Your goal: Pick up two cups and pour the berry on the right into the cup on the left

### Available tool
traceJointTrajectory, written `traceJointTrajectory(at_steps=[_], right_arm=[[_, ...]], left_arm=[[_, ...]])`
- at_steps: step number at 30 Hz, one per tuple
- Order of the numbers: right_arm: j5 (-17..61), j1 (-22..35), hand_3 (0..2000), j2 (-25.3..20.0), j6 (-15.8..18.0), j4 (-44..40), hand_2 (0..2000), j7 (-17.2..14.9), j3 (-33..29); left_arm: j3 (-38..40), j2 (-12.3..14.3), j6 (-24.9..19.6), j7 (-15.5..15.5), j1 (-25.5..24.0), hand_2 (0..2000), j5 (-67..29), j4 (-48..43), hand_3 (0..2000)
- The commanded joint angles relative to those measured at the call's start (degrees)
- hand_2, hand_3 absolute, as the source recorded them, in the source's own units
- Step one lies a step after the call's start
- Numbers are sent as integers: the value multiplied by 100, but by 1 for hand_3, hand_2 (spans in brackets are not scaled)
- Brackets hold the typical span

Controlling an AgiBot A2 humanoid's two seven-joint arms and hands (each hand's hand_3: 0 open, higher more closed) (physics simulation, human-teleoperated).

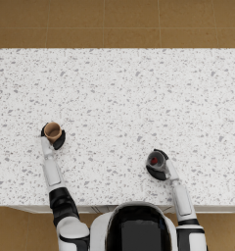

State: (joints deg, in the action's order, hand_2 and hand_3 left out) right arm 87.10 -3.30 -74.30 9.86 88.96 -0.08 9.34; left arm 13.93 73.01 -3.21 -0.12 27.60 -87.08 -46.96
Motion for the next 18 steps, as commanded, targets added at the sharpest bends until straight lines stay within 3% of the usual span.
traceJointTrajectory(at_steps=[1,4,8,18], right_arm=[[1,39,1280,-23,11,195,2000,-6,-69],[2,121,1280,-81,-59,599,2000,-5,-135],[2,488,1280,-233,-476,1054,2000,11,-321],[0,1439,1280,-540,-574,922,2000,20,-378]], left_arm=[[-28,7,-33,-3,-24,2000,2,-183,1280],[-142,77,-41,-4,-386,2000,4,-1366,1280],[-628,154,-29,-1,-886,2000,4,-2999,1280],[-1723,232,21,-8,-1206,2000,2,-4507,1280]])
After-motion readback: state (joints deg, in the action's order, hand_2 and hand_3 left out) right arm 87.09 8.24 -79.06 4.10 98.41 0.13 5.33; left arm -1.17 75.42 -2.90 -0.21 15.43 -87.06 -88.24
